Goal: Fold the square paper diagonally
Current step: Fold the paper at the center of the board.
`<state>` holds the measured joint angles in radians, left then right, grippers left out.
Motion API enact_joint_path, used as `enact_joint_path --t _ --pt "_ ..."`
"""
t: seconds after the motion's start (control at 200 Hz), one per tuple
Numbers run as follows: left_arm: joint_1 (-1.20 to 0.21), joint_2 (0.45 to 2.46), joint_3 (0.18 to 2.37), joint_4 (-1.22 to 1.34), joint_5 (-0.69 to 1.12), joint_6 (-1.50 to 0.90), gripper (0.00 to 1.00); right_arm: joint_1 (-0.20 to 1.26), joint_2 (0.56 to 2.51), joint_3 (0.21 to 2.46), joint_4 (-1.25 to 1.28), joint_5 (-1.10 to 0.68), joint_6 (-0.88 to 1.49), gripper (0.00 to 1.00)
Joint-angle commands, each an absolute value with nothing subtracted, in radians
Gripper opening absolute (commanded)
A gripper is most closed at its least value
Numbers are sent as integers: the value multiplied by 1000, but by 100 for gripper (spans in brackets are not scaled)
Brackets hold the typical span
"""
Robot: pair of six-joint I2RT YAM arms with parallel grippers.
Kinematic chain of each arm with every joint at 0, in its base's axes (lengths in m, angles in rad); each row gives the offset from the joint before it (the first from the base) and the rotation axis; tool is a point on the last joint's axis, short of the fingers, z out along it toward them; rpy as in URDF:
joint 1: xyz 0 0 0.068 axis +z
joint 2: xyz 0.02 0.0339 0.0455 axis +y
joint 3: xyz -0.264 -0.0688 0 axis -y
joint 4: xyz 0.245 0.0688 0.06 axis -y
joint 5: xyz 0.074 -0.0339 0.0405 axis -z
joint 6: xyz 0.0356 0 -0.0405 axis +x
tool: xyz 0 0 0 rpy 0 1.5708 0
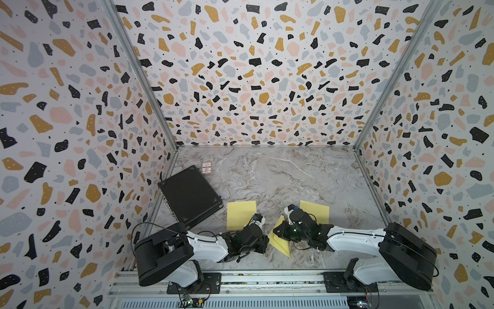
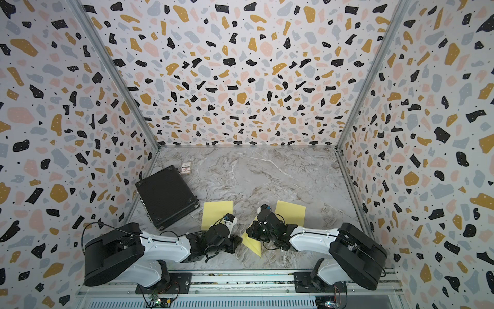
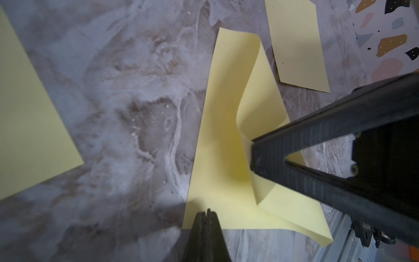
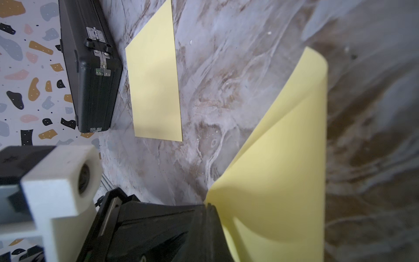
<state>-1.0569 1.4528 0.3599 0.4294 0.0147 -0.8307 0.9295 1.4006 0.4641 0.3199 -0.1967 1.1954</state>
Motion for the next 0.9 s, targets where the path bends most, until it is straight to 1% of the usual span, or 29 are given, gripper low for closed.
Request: enact_joint_path --t 0.0,0.19,0.891 --pt "-1058 1506 325 311 -20 -835 0 931 1440 465 407 -219 1231 0" --pt "-1058 1523 334 311 -17 -831 0 932 1498 452 458 -227 1247 0" --pt "-1058 1542 347 301 -18 -831 0 933 1567 388 566 -244 1305 0"
